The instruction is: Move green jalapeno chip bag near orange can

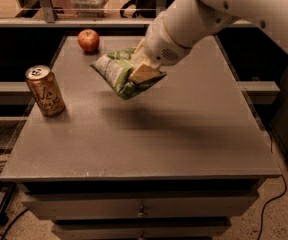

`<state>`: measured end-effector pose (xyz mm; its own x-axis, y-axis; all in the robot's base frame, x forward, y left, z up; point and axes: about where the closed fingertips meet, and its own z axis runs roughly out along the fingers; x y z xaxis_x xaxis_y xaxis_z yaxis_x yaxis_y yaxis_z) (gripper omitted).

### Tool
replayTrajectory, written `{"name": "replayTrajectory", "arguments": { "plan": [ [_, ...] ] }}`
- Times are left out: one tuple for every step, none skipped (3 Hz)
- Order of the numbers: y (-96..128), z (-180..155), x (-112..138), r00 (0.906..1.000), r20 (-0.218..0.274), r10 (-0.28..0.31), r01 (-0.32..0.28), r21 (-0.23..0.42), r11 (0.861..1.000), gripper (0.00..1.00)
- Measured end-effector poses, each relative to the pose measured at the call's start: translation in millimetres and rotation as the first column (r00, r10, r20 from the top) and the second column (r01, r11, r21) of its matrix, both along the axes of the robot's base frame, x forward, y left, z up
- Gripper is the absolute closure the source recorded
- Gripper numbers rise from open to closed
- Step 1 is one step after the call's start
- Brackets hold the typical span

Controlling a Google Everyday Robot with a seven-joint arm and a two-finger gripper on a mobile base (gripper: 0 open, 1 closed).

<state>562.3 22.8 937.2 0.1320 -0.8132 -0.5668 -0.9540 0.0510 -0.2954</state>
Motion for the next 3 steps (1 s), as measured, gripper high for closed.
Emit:
{"name": "replayTrajectory", "arguments": {
  "plan": [
    [38.6, -22.5, -12.7, 0.9957, -0.046, 0.080, -0.080, 0.009, 0.997, 0.84],
    [70.1, -45.5, -18.9, 0.9888, -0.092, 0.118, -0.115, 0.043, 0.992, 0.61],
    [96.0, -61.1, -19.4, 0.9837, -0.123, 0.131, -0.121, 0.086, 0.989, 0.37]
  ]
}}
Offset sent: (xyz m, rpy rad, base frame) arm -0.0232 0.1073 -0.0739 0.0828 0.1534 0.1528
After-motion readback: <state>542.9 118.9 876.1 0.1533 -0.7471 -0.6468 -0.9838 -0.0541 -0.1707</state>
